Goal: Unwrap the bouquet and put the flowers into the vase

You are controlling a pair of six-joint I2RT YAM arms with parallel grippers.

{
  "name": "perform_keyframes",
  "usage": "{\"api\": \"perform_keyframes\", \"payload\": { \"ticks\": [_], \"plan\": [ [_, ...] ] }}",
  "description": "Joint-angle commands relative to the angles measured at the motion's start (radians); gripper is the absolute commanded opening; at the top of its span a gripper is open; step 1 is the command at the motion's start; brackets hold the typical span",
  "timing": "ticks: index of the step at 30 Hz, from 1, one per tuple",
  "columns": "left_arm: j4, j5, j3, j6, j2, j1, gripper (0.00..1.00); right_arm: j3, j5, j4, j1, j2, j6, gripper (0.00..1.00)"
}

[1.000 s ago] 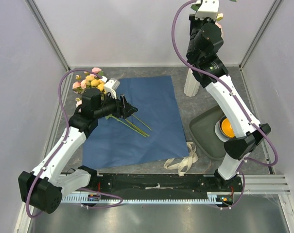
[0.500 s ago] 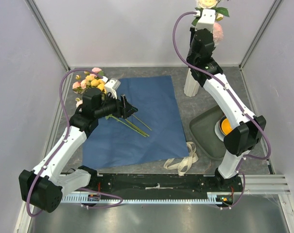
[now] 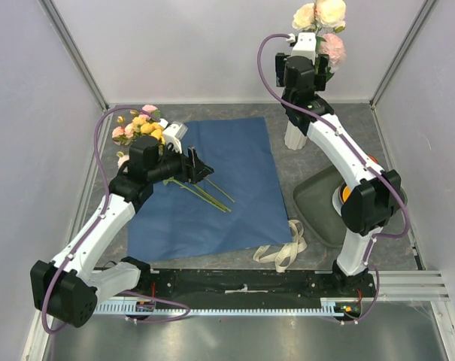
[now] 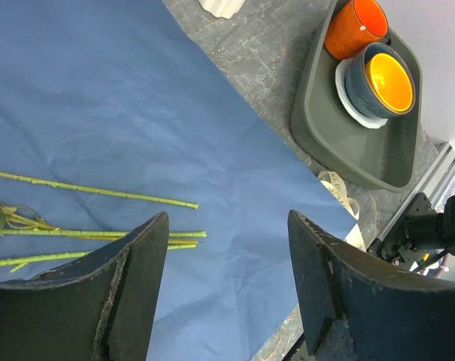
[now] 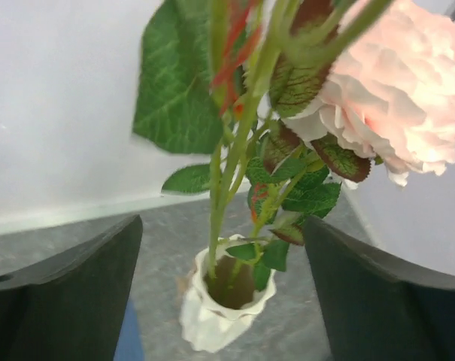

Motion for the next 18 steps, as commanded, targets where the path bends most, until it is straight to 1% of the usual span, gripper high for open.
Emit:
{"api": "perform_keyframes", "payload": {
  "ticks": [1,2,5,6,7,9,10,12,13,14,15,16,18],
  "plan": [
    [0.013,-0.004,0.022,0.037,0.001,-0.006,0.72,0.116,0.031,-0.194,-0.004,0.011,0.050,0.98],
    [0.013,-0.003,0.022,0.034,0.000,-0.006,0.72,0.170,0.034,-0.245,-0.004,0.014,0.063,0.98],
    [0.013,-0.003,0.022,0.032,0.003,-0.002,0.73,0.245,0.040,-0.436,-0.004,0.018,0.149,0.98],
    [0.011,-0.003,0.025,0.029,0.004,-0.004,0.73,0.253,0.037,-0.517,-0.005,0.013,0.198,0.98],
    [0.007,-0.004,0.027,0.029,0.004,-0.002,0.74,0.239,0.011,-0.546,-0.004,-0.013,0.221,0.98],
    [0.005,-0.015,0.025,0.026,0.009,-0.004,0.75,0.183,-0.003,-0.579,-0.005,-0.060,0.272,0.98],
    [0.005,-0.018,0.025,0.025,0.009,-0.002,0.78,0.107,-0.026,-0.580,-0.004,-0.120,0.319,0.98],
    [0.002,-0.027,0.028,0.023,0.015,-0.002,0.79,0.042,-0.101,-0.589,-0.001,-0.171,0.365,0.98],
    [0.000,-0.030,0.030,0.023,0.017,-0.001,0.79,-0.024,-0.138,-0.589,0.002,-0.214,0.398,0.98],
    [0.000,-0.039,0.028,0.025,0.017,-0.001,0.79,-0.061,-0.210,-0.586,0.008,-0.234,0.410,0.98],
    [0.000,-0.046,0.027,0.025,0.015,-0.002,0.79,-0.098,-0.254,-0.572,0.022,-0.254,0.419,0.98],
    [0.000,-0.049,0.028,0.023,0.015,-0.002,0.79,-0.177,-0.290,-0.567,0.033,-0.286,0.435,0.98],
    [-0.001,-0.073,0.028,0.005,0.018,-0.001,0.79,-0.254,-0.365,-0.547,0.082,-0.315,0.453,0.98]
  ]
}}
